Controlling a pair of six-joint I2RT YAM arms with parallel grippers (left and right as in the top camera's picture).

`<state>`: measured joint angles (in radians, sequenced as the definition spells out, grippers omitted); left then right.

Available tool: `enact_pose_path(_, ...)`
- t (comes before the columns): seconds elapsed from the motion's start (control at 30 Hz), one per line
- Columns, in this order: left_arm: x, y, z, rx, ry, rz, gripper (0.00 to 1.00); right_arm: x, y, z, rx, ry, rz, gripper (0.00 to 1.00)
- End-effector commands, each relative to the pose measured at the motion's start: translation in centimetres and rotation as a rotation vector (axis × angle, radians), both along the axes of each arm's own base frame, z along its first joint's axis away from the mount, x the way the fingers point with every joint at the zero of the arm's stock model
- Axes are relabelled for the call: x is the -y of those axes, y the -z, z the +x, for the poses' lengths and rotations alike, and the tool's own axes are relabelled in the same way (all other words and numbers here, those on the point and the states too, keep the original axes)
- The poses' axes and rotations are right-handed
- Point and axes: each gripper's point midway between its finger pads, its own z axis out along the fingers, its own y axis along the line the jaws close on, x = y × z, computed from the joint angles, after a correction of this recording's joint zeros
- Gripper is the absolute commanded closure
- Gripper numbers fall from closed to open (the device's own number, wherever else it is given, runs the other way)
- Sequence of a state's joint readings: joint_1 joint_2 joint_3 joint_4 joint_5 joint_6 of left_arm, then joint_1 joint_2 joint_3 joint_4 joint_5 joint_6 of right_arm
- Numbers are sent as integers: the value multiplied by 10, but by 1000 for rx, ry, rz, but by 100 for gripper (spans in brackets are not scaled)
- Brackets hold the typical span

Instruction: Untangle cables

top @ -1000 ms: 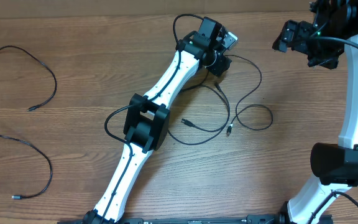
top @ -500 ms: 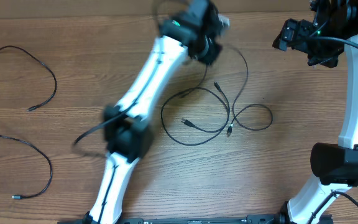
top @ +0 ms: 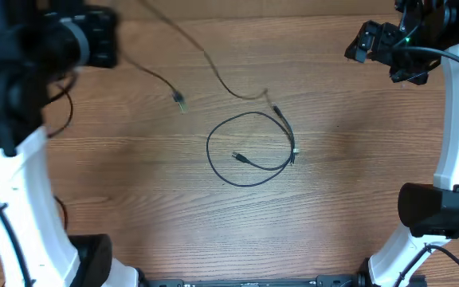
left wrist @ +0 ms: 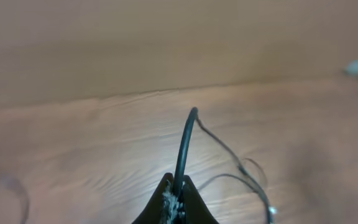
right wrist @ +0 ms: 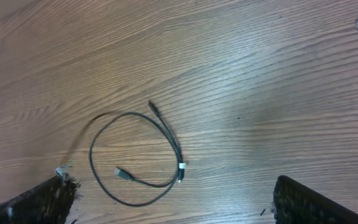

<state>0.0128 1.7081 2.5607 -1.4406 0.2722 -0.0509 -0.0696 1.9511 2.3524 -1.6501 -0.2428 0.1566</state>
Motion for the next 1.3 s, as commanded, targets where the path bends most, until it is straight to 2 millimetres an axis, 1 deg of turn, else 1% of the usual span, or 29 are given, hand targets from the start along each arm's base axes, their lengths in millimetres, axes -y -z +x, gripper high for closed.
enact_pose_path(0.0,-57,-4,-14,-22,-217,-73,96,-4,-13,-1,43,-18,6,0)
enact_pose_path(0.03,-70,-4,-17,-28,-248,-106,96,-4,-13,0,43,-18,6,0)
enact_pose_path(0.13,-78,-13,-16,12,-238,-141,96,-13,-12,1,40,-39,25,0)
enact_pose_path(0.2,-86,-25,-16,63,-259,-132,96,-23,-10,0,35,-64,32,0)
enact_pose_path(0.27,-95,-41,-22,124,-295,-137,96,-39,-8,-1,35,-135,19,0)
enact_pose_path(0.33,-102,-50,-27,160,-328,-137,96,-47,-7,-2,36,-165,15,0)
enact_pose_path(0.4,-117,-64,-39,211,-398,-132,96,-61,-6,-4,34,-198,16,0)
enact_pose_path(0.5,-139,-81,-59,274,-487,-130,96,-73,-6,-3,43,-227,15,0)
enact_pose_path(0.53,-145,-85,-64,293,-513,-129,96,-75,-7,-2,51,-232,16,0)
enact_pose_path(0.57,-159,-94,-76,330,-571,-130,96,-75,-7,-1,54,-232,16,0)
enact_pose_path(0.6,-169,-99,-84,349,-611,-126,96,-75,-7,-1,54,-232,16,0)
enact_pose_path(0.67,-183,-100,-92,356,-667,-122,96,-75,-7,-1,54,-232,16,0)
enact_pose_path(0.73,-200,-90,-96,323,-746,-106,96,-75,-7,-1,54,-232,16,0)
enact_pose_path(0.8,-220,-75,-98,273,-857,-105,96,-75,-7,-1,54,-232,16,0)
enact_pose_path(0.87,-263,-42,-106,171,-1135,-142,96,-75,-7,-2,49,-232,16,0)
enact_pose_path(0.9,-278,-28,-110,132,-1237,-156,96,-75,-6,-3,44,-232,16,0)
enact_pose_path(0.93,-288,-18,-112,101,-1304,-164,96,-75,-6,-4,42,-232,16,0)
enact_pose_path(0.97,-295,-8,-113,71,-1354,-165,96,-75,-6,-4,39,-232,17,0)
enact_pose_path(1.0,-303,6,-113,23,-1402,-157,96,-74,-5,-5,36,-232,16,0)
enact_pose_path(1.07,-312,21,-112,-28,-1455,-156,96,-74,-5,-6,32,-232,17,0)
enact_pose_path(1.13,-320,43,-109,-101,-1509,-169,96,-74,-4,-7,25,-232,17,0)
enact_pose_path(1.2,-326,66,-101,-180,-1526,-177,96,-74,-4,-8,24,-232,16,0)
enact_pose_path(1.23,-328,74,-98,-206,-1529,-180,96,-74,-4,-8,24,-232,17,0)
enact_pose_path(1.27,-331,87,-91,-251,-1522,-184,95,-74,-4,-8,23,-232,17,0)
